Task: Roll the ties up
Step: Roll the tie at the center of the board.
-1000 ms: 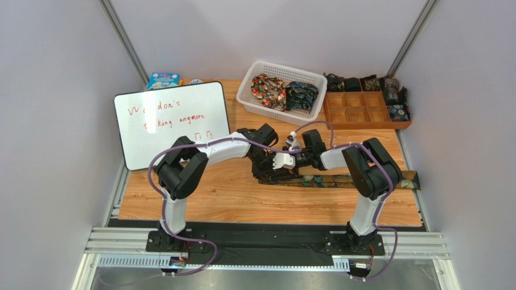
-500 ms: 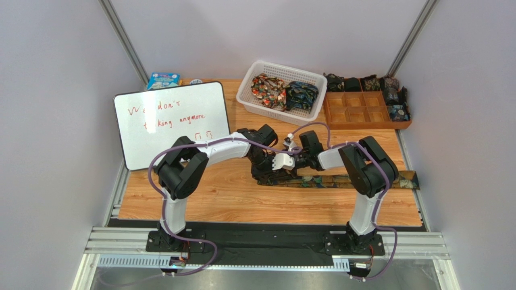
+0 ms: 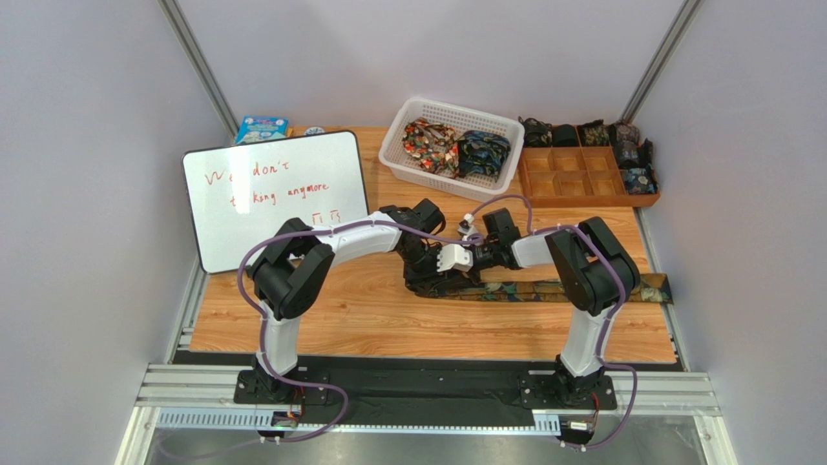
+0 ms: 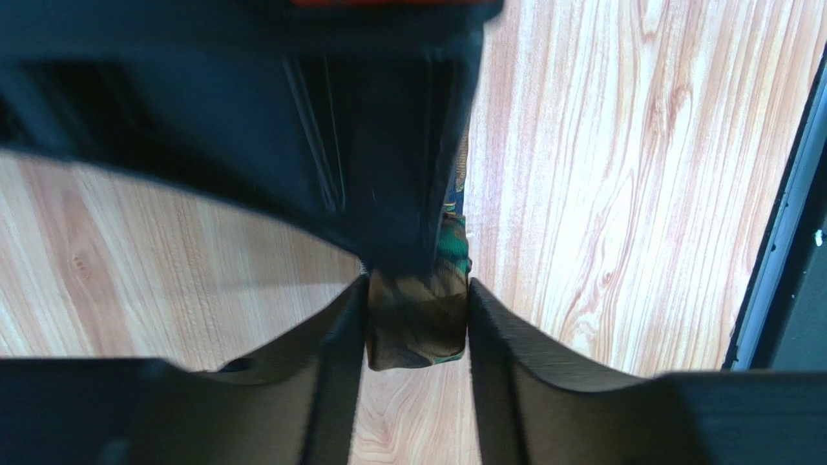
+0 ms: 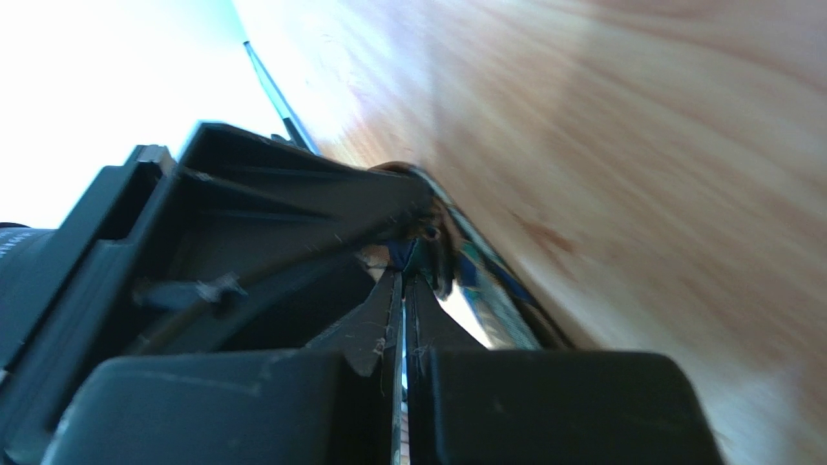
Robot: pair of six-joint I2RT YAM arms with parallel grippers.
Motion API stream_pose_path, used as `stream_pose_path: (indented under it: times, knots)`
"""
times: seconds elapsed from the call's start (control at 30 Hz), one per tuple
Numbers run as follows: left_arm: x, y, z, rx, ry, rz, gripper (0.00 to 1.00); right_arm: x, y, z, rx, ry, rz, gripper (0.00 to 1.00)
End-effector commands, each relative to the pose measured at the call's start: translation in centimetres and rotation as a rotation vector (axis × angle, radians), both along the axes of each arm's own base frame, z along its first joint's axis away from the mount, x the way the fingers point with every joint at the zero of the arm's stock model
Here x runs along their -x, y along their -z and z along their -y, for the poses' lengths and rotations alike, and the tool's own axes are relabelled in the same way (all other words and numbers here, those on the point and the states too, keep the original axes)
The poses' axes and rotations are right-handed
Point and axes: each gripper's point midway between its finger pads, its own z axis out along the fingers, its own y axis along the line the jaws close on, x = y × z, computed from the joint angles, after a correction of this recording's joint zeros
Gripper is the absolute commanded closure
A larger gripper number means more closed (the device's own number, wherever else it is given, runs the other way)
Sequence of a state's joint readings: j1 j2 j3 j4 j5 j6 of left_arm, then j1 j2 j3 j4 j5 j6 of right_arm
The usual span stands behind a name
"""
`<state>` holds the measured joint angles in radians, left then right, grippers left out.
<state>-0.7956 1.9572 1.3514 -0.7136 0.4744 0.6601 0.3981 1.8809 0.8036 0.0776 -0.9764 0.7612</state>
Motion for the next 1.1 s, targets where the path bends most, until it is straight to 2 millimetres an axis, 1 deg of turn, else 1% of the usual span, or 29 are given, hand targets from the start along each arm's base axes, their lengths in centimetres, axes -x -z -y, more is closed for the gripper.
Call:
stream_pose_path:
  times: [0.0,0.03,0.1,0.13,0.23,0.3,0.33,0.37,0.4,0.47,0.5,0.57,0.63,0.67,0.7,0.73,0.8,0.83,0.9,0.97,1.0,1.07]
  knots:
    - [-0.7,-1.4,0.7,0.067,-0.012,0.009,0.46,-0.1,1.8,1.3,0.08,0.003,-0.012,1.0]
    - [-0.6,-1.7,0.6,0.072,-0.013,0.012,0.4,0.1,2.1,1.5,0.091,0.003,-0.024,1.0]
    - [-0.8,-2.0,0.4,0.088,-0.022,0.017,0.35,0.1,2.4,1.7,0.106,0.003,-0.018,1.0]
    - [-0.6,-2.3,0.2,0.096,-0.027,0.02,0.31,0.1,2.4,1.8,0.115,0.003,-0.024,1.0]
    - [-0.8,-3.1,-0.1,0.126,-0.056,0.029,0.25,0.2,2.7,2.2,0.133,-0.002,-0.025,1.0]
    - [-1.2,-3.6,-0.3,0.143,-0.085,0.031,0.23,0.1,2.7,2.5,0.147,-0.009,-0.006,1.0]
    - [-1.2,-3.9,-0.6,0.152,-0.096,0.035,0.21,0.2,2.7,2.6,0.156,-0.01,-0.007,1.0]
    - [-1.6,-4.3,-0.4,0.175,-0.108,0.048,0.2,0.2,2.8,2.7,0.166,-0.01,-0.005,1.0]
    - [-1.6,-4.2,-0.7,0.177,-0.136,0.041,0.19,0.3,2.8,2.8,0.172,-0.017,0.003,1.0]
    - [-1.8,-5.0,-0.3,0.225,-0.138,0.053,0.18,0.2,3.0,3.1,0.194,-0.017,0.006,1.0]
    - [-1.6,-4.7,-0.5,0.227,-0.156,0.042,0.18,0.2,3.1,3.1,0.201,-0.016,0.01,1.0]
    - [-1.5,-5.2,0.2,0.277,-0.151,0.042,0.17,0.1,3.6,3.4,0.231,-0.019,0.017,1.0]
    - [-1.1,-4.7,0.2,0.285,-0.177,0.013,0.17,0.3,4.0,3.6,0.245,-0.026,0.009,1.0]
    - [-1.0,-4.7,0.6,0.309,-0.168,0.004,0.12,0.2,4.1,3.7,0.254,-0.026,0.014,1.0]
    - [-0.4,-4.3,0.5,0.31,-0.163,-0.015,0.11,0.3,4.3,3.8,0.265,-0.025,0.009,1.0]
    - [-0.5,-4.4,0.9,0.332,-0.167,-0.014,0.11,0.3,4.5,4.0,0.276,-0.026,0.009,1.0]
    - [0.2,-4.1,0.9,0.354,-0.16,-0.034,0.11,0.2,4.6,4.0,0.278,-0.028,0.011,1.0]
    - [-0.1,-4.3,1.4,0.376,-0.165,-0.023,0.12,0.2,4.6,4.0,0.277,-0.028,0.009,1.0]
    - [-0.2,-3.6,1.5,0.372,-0.175,-0.006,0.14,0.2,4.7,3.9,0.271,-0.029,0.006,1.0]
    - [-1.0,-3.4,2.0,0.384,-0.187,0.022,0.16,0.1,4.7,3.7,0.261,-0.028,0.001,1.0]
    - [-1.1,-3.0,2.2,0.382,-0.186,0.02,0.18,0.1,4.8,3.7,0.258,-0.028,-0.001,1.0]
    - [-0.9,-2.7,2.7,0.381,-0.158,0.031,0.22,0.1,4.8,3.6,0.255,-0.031,0.002,1.0]
